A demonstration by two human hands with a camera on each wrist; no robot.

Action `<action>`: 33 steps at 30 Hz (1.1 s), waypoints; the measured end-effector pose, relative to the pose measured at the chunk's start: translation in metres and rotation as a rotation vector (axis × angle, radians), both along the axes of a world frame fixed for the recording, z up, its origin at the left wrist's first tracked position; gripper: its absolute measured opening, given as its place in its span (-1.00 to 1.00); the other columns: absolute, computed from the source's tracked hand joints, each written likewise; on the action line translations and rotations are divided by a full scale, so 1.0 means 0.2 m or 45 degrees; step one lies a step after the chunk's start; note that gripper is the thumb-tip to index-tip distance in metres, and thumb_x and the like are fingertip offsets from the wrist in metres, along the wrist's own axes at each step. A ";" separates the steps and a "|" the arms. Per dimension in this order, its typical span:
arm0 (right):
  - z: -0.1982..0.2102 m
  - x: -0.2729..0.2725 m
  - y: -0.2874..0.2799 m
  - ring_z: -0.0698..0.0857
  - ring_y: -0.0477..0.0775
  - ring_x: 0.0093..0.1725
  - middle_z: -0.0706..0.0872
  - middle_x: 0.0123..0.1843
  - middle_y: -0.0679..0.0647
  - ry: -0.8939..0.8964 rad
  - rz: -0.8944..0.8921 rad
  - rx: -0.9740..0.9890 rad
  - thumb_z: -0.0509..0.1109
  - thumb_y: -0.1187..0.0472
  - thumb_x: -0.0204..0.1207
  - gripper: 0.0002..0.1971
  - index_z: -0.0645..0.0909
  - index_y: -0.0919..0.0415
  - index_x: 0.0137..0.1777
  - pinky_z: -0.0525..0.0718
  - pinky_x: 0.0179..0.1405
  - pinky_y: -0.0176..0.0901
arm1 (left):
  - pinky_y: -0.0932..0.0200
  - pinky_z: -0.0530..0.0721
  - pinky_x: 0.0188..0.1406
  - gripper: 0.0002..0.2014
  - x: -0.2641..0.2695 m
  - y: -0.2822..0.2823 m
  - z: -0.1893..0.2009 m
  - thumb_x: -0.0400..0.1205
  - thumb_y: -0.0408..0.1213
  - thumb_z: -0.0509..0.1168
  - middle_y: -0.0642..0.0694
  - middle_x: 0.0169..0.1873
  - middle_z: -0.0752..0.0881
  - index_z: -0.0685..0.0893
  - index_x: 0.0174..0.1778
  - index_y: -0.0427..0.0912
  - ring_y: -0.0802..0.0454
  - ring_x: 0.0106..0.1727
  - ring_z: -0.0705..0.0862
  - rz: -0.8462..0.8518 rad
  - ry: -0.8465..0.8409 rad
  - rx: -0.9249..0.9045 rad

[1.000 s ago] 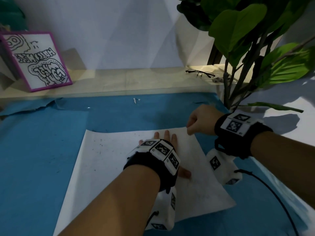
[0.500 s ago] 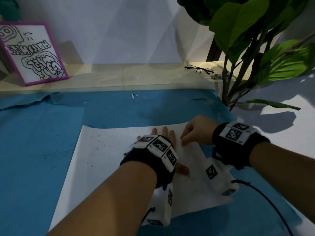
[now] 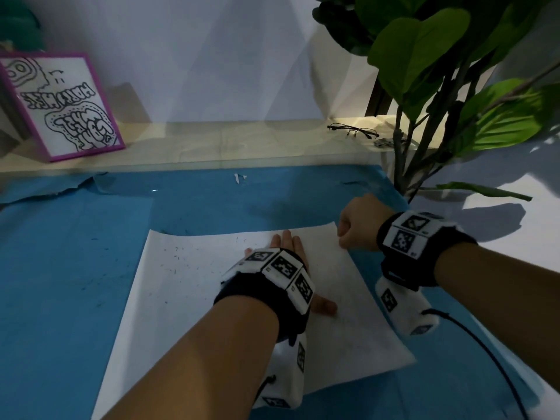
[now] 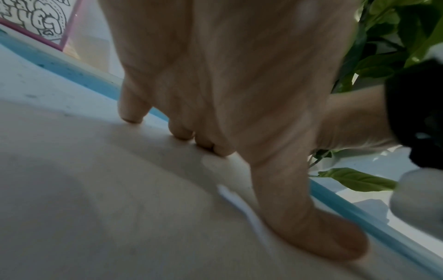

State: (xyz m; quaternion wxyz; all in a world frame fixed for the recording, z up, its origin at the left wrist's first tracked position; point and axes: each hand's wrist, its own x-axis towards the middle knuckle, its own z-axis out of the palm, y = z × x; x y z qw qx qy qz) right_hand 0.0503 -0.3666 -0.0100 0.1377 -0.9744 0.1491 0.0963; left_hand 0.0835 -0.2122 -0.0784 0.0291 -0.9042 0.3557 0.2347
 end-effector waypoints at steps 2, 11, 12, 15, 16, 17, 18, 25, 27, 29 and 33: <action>0.03 0.01 0.04 0.71 0.02 0.01 0.81 -0.07 0.02 -0.039 0.047 0.009 0.55 0.15 0.34 -0.71 0.54 -0.06 -0.51 0.65 -0.06 -0.21 | -0.31 -0.04 0.60 0.39 0.00 0.00 -0.01 0.23 0.59 0.21 -0.20 0.62 -0.40 -0.43 0.60 -0.24 -0.20 0.66 -0.29 0.001 0.001 0.004; -0.03 0.05 0.06 0.73 0.01 -0.06 0.81 -0.10 0.03 -0.015 0.035 -0.033 0.56 0.15 0.33 -0.87 0.78 0.18 -0.18 0.69 -0.12 -0.22 | -0.33 -0.01 0.59 0.37 0.01 -0.02 -0.04 0.26 0.58 0.19 -0.22 0.63 -0.38 -0.40 0.61 -0.28 -0.24 0.66 -0.27 -0.004 -0.058 0.018; -0.01 0.06 0.07 0.73 0.02 -0.02 0.82 -0.08 0.03 -0.015 0.059 -0.096 0.56 0.13 0.34 -0.86 0.78 0.17 -0.17 0.69 -0.08 -0.19 | -0.33 -0.02 0.59 0.39 0.01 -0.02 -0.05 0.22 0.61 0.19 -0.21 0.63 -0.38 -0.40 0.61 -0.27 -0.23 0.66 -0.27 0.009 -0.042 0.015; -0.01 0.01 0.13 0.66 -0.20 -0.28 0.74 -0.31 -0.16 0.072 0.157 0.042 0.58 0.16 0.31 -0.86 0.68 -0.03 -0.39 0.56 -0.36 -0.37 | -0.33 -0.03 0.59 0.40 0.01 -0.01 -0.03 0.20 0.62 0.17 -0.22 0.63 -0.37 -0.40 0.61 -0.26 -0.23 0.66 -0.27 -0.003 -0.035 0.011; -0.03 -0.02 0.15 0.61 -0.25 -0.36 0.69 -0.37 -0.20 0.119 0.177 0.088 0.59 0.16 0.31 -0.77 0.62 -0.08 -0.46 0.48 -0.44 -0.42 | -0.32 -0.03 0.59 0.38 0.01 -0.01 -0.03 0.23 0.61 0.16 -0.23 0.63 -0.37 -0.40 0.61 -0.27 -0.24 0.66 -0.28 -0.016 -0.039 0.011; -0.05 -0.05 0.13 0.59 -0.25 -0.38 0.68 -0.38 -0.20 0.126 0.163 0.119 0.59 0.16 0.30 -0.73 0.59 -0.10 -0.49 0.46 -0.46 -0.44 | -0.32 -0.03 0.59 0.36 0.01 -0.01 -0.02 0.26 0.59 0.16 -0.24 0.63 -0.37 -0.40 0.61 -0.28 -0.24 0.66 -0.28 -0.024 -0.046 0.007; -0.05 -0.06 0.11 0.60 -0.22 -0.35 0.70 -0.34 -0.16 0.101 0.120 0.143 0.59 0.17 0.31 -0.72 0.59 -0.10 -0.49 0.47 -0.45 -0.44 | -0.32 -0.02 0.59 0.34 0.01 -0.01 -0.02 0.28 0.58 0.16 -0.24 0.63 -0.37 -0.40 0.61 -0.28 -0.24 0.66 -0.28 -0.024 -0.055 0.006; -0.02 -0.02 0.09 0.62 -0.18 -0.31 0.74 -0.24 -0.10 0.054 0.160 0.011 0.56 0.16 0.35 -0.92 0.72 0.06 -0.31 0.49 -0.44 -0.40 | -0.30 0.00 0.60 0.37 0.00 -0.01 0.00 0.25 0.59 0.18 -0.25 0.63 -0.36 -0.39 0.61 -0.29 -0.25 0.66 -0.26 -0.033 -0.057 0.035; -0.05 -0.06 0.09 0.58 -0.25 -0.35 0.69 -0.29 -0.16 0.088 0.161 0.069 0.57 0.14 0.34 -0.80 0.63 -0.04 -0.42 0.45 -0.44 -0.45 | -0.30 0.01 0.59 0.36 0.00 -0.01 0.00 0.26 0.58 0.19 -0.26 0.63 -0.36 -0.39 0.61 -0.29 -0.25 0.66 -0.25 -0.041 -0.064 0.034; -0.05 -0.08 0.04 0.60 -0.19 -0.30 0.72 -0.24 -0.09 0.058 0.068 0.099 0.56 0.14 0.36 -0.77 0.59 -0.02 -0.44 0.45 -0.44 -0.45 | -0.29 0.00 0.60 0.36 0.00 -0.01 0.01 0.27 0.57 0.20 -0.25 0.63 -0.36 -0.39 0.62 -0.27 -0.24 0.66 -0.26 -0.036 -0.049 0.027; -0.01 -0.03 0.00 0.65 0.06 0.03 0.78 -0.09 0.04 0.010 -0.035 -0.104 0.48 0.15 0.44 -0.87 0.73 0.20 -0.25 0.60 -0.09 -0.28 | -0.29 -0.03 0.60 0.41 0.01 0.00 -0.01 0.19 0.61 0.21 -0.20 0.63 -0.37 -0.40 0.62 -0.24 -0.21 0.66 -0.27 -0.011 -0.005 0.008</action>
